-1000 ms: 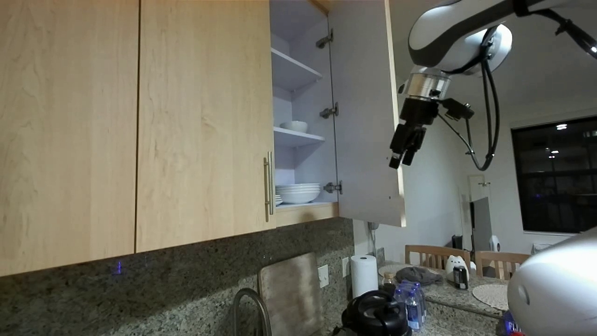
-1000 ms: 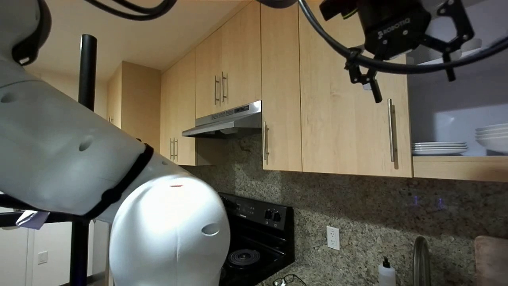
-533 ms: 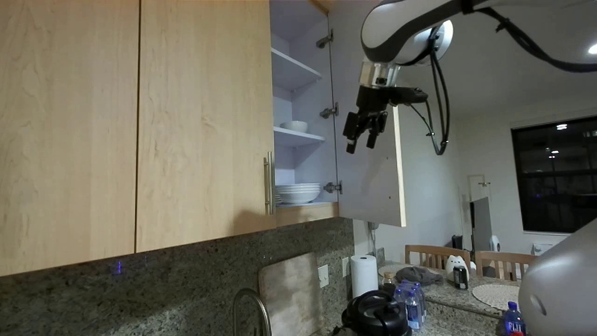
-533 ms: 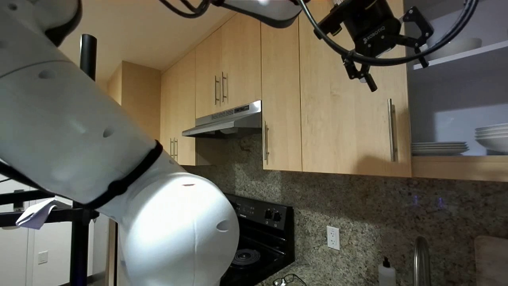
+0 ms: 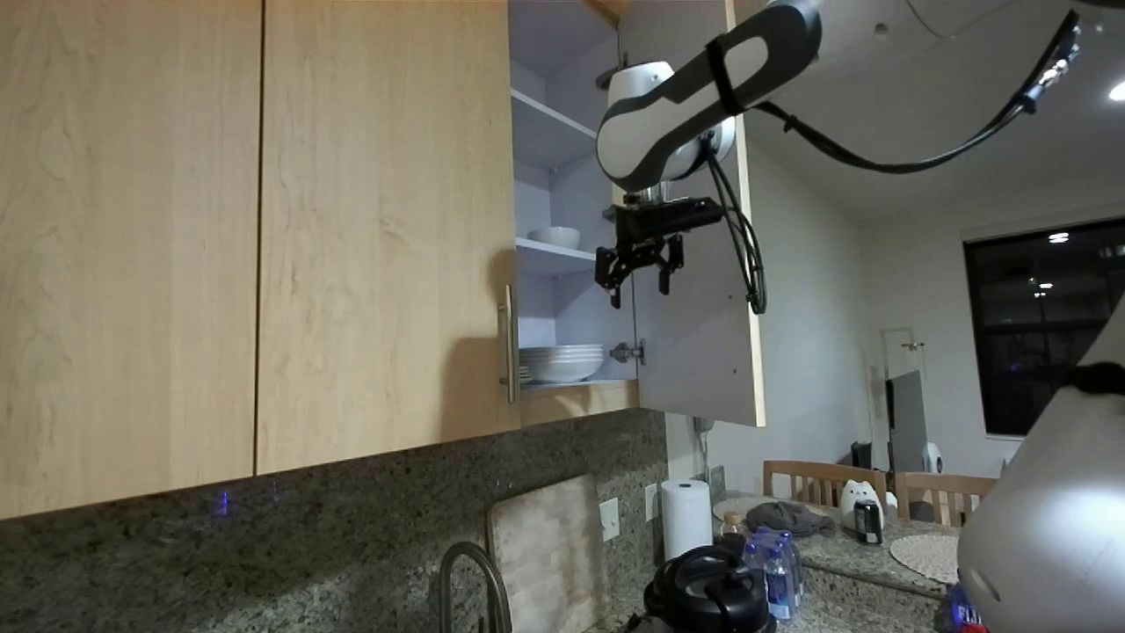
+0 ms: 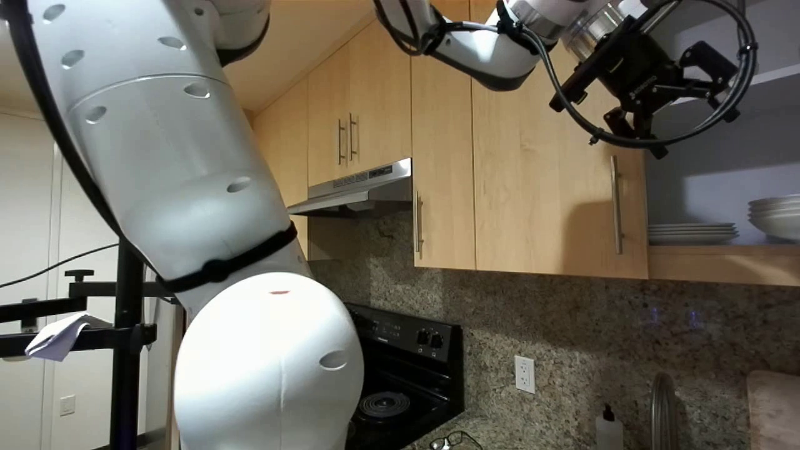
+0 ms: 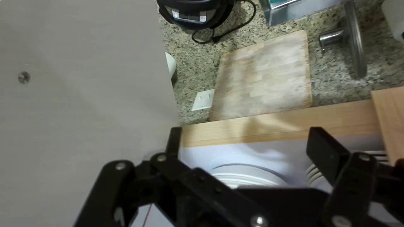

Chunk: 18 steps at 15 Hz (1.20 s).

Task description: Open both doors of the cabinet above the sink

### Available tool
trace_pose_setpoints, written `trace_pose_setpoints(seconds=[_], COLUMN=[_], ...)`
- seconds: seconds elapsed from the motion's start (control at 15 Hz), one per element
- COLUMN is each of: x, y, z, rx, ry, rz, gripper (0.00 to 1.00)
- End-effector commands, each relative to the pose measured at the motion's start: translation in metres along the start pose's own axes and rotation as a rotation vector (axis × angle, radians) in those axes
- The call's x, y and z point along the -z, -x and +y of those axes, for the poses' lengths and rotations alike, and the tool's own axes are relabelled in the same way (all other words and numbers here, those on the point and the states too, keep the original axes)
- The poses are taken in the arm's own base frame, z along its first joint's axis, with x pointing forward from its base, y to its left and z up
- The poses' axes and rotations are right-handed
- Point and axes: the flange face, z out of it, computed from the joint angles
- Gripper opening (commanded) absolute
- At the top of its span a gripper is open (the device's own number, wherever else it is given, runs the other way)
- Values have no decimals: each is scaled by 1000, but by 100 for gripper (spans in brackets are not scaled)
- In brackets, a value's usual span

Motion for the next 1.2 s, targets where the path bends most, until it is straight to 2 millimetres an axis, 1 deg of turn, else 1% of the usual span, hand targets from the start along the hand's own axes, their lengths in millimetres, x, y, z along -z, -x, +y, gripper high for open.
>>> trace_pose_setpoints(seconds=[0.0,0.2,0.47,0.8,1.13], x=[-11,-18,-22,-31,-36], y=[-20,-23,-22,-18,-20], z=[10,24,39,71,100], rx=[-161,-280,-354,-397,-374], ry=[111,182,224,232,281], rz=[-43,-84,-118,-107,-44], gripper=[100,100,100,100,100])
